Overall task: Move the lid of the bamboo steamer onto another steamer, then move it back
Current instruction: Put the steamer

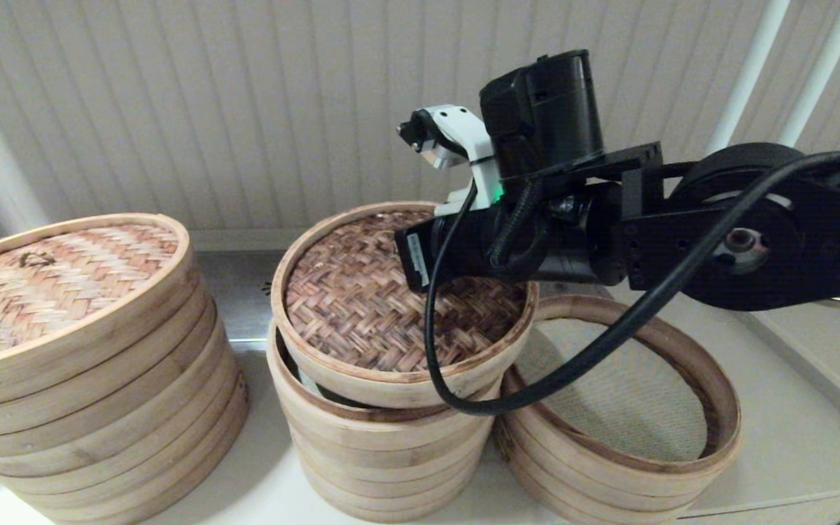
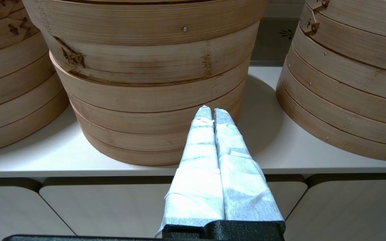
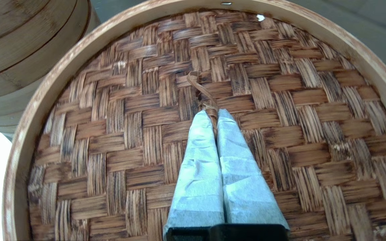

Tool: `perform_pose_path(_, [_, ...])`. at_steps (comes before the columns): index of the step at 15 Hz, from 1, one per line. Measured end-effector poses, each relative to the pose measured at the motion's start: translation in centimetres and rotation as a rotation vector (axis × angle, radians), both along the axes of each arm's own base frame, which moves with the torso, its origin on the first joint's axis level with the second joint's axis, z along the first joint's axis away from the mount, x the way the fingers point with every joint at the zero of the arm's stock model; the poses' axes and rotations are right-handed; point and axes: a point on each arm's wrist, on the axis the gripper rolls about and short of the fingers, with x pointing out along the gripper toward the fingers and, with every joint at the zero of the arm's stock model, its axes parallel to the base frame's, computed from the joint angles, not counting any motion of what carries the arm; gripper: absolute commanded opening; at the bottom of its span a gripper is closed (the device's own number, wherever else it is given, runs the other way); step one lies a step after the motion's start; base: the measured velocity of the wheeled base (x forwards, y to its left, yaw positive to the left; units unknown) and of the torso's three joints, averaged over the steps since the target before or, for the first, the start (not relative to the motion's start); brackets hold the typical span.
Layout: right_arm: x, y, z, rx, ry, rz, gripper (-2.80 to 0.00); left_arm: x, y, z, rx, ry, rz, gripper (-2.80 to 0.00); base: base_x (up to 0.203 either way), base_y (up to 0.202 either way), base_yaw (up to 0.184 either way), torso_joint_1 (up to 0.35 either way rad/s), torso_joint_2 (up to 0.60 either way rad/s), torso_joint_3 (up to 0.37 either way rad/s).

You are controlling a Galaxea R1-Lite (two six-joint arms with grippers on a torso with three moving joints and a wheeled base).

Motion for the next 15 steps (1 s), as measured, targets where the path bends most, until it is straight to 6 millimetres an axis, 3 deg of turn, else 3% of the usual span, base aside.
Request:
perform_pose_path(3, [-0.4, -1.3, 0.8, 0.001, -0.018, -0.014, -2.8, 0.0, 0.0, 0.0, 0.001, 0.0, 0.0, -2.8, 0.0, 0.0, 0.0, 0.0, 0.0, 0.0])
perform_pose_path(5, [-0.4, -3.2, 1.5, 0.008, -0.033, -0.05, -2.8, 0.0, 0.0, 0.0, 0.001, 0.0, 0.001, -2.8, 0.0, 0.0, 0.0, 0.0, 0.0, 0.0])
perform_pose_path(12, [-0.9, -12.1, 3.7, 0.038, -0.078, -0.237, -2.8, 0.0, 0.0, 0.0, 0.001, 0.0, 0.0, -2.8, 0.0, 0.0, 0.0, 0.0, 0.0, 0.0])
perform_pose_path(15, [-0.8, -16.0, 3.1, 0.038, -0.053, -0.3, -2.8, 0.0, 0.0, 0.0, 0.001, 0.0, 0.001, -2.8, 0.0, 0.0, 0.0, 0.0, 0.0, 0.0])
